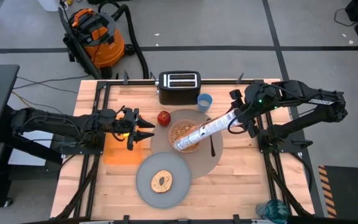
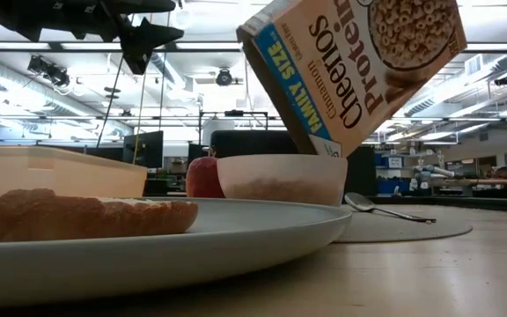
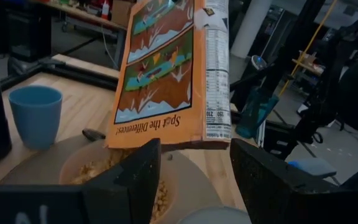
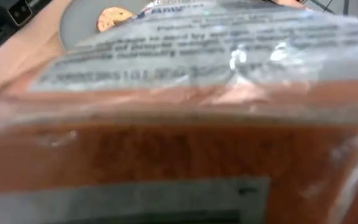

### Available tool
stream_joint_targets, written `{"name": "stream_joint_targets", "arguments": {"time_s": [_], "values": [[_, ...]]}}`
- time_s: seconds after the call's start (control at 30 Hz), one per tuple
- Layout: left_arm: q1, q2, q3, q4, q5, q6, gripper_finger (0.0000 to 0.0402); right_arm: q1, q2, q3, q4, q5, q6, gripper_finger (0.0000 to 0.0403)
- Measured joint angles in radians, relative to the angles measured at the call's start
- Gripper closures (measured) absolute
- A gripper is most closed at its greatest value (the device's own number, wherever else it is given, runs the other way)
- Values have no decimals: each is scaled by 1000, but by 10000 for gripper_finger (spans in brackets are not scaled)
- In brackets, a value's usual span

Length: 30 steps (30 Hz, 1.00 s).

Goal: Arrange a breakfast setting
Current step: Put the cereal into the transparent pink bowl

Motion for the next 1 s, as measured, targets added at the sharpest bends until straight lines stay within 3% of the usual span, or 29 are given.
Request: {"name": "stream_joint_targets", "arguments": {"time_s": [0.23,0.67,1.0], "values": [[0,0,0,67,0,9,201,0,-84,-40,47,-70,71,198],[0,0,0,149,33,-4,201,-38,-397,-476,423,-1,306,198],[-1,0,0,203,39,-7,201,-43,-657,-700,532,34,487,198]]}}
